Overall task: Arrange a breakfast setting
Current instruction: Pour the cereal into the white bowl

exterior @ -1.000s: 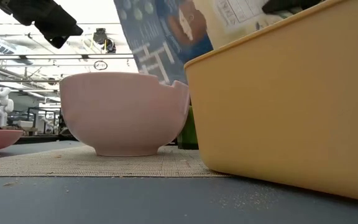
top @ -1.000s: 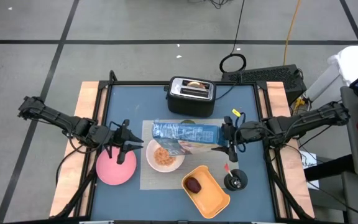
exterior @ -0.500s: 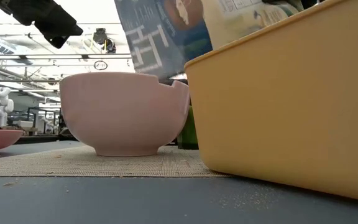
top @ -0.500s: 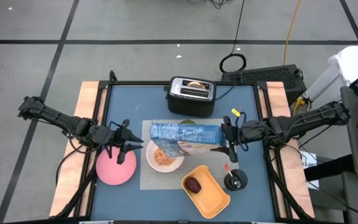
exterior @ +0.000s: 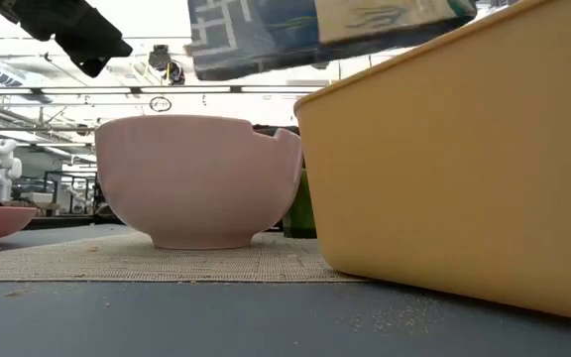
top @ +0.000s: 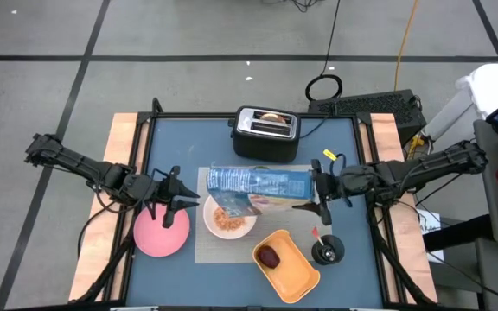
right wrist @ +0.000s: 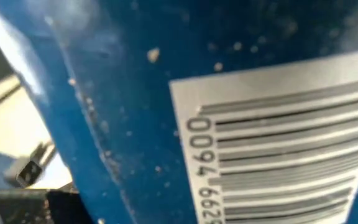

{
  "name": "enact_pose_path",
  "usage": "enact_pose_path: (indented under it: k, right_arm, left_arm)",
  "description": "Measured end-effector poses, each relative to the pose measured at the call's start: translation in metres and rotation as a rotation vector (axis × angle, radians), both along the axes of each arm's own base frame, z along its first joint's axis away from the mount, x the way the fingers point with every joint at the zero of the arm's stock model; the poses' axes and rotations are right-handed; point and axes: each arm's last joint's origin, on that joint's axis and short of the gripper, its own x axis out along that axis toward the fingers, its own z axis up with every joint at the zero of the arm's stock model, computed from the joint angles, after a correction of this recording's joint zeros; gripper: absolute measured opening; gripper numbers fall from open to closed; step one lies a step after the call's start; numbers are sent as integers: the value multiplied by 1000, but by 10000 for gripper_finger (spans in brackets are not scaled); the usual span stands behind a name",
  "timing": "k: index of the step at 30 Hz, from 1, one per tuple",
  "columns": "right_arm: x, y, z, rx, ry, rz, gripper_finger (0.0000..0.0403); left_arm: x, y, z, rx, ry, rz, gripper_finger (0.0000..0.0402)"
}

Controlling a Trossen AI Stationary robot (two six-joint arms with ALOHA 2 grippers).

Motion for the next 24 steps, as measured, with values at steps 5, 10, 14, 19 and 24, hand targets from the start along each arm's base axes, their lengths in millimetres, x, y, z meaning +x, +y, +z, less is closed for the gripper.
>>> enact_pose_path:
  k: [5,10,14,19,24]
  right_arm:
    - [-4,-1,-14,4,127,-16,260]
    - [-1,-1,-4,19,43,-16,259]
    - [-3,-1,-11,16,106,-19,260]
    - [-2,-1,-9,20,84,-20,259]
    - [-2,-2,-8,19,78,-20,260]
  left_arm:
    - [0,0,0,1,0,0,113]
    - [0,0,0,0,0,0,113]
    - [0,0,0,5,0,-3,113]
    - [0,0,0,8,-1,-4,113]
    - [0,0,0,4,0,-2,113]
